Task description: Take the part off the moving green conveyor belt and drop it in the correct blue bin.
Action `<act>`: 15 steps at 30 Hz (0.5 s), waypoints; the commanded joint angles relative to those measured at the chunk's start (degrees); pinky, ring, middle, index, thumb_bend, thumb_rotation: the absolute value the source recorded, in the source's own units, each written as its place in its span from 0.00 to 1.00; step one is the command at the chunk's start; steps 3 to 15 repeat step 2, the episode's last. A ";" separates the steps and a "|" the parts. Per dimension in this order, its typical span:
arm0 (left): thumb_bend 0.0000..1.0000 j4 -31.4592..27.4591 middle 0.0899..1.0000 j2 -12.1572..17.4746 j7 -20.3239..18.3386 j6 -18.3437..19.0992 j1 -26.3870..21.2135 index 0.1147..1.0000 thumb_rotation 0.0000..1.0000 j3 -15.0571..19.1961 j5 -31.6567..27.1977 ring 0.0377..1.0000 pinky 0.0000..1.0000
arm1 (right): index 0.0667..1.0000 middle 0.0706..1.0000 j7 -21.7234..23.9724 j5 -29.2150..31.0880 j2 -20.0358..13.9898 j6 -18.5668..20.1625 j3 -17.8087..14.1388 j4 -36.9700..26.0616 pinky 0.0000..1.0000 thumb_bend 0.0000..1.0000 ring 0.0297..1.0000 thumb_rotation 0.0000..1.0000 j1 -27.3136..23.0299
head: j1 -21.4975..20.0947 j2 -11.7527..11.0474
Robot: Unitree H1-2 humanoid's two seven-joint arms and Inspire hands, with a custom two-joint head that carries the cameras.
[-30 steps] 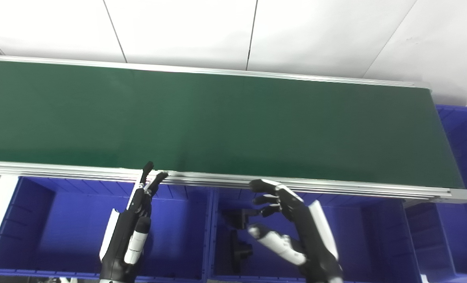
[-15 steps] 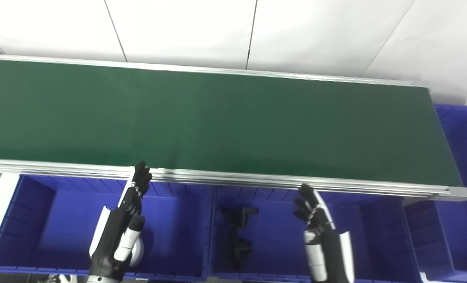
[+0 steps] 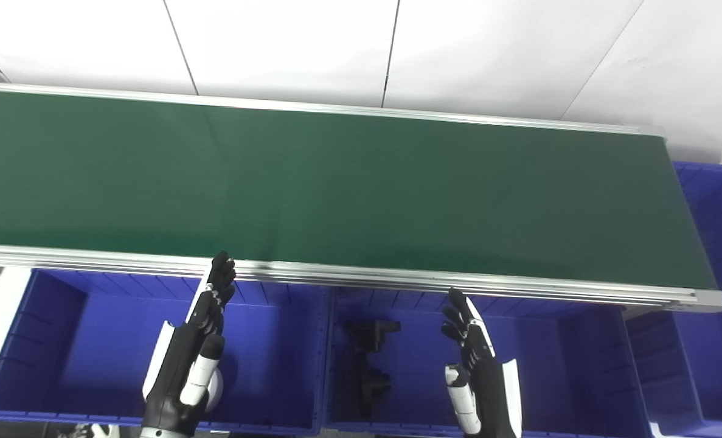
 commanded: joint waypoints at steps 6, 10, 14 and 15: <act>0.71 -0.89 1.00 -0.31 -0.48 -2.38 0.70 1.00 0.96 -0.12 0.37 1.00 1.00 | 0.95 0.98 1.26 0.27 5.73 -2.85 5.25 1.06 0.92 0.81 0.95 1.00 0.23 | 0.26 -0.23; 0.71 -0.89 1.00 -0.31 -0.48 -2.38 0.70 1.00 0.96 -0.12 0.37 1.00 1.00 | 0.95 0.98 1.26 0.27 5.73 -2.85 5.25 1.06 0.92 0.81 0.95 1.00 0.23 | 0.26 -0.23; 0.71 -0.89 1.00 -0.31 -0.48 -2.38 0.70 1.00 0.96 -0.12 0.37 1.00 1.00 | 0.95 0.98 1.26 0.27 5.73 -2.85 5.25 1.06 0.92 0.81 0.95 1.00 0.23 | 0.26 -0.23; 0.71 -0.89 1.00 -0.31 -0.48 -2.38 0.70 1.00 0.96 -0.12 0.37 1.00 1.00 | 0.95 0.98 1.26 0.27 5.73 -2.85 5.25 1.06 0.92 0.81 0.95 1.00 0.23 | 0.26 -0.23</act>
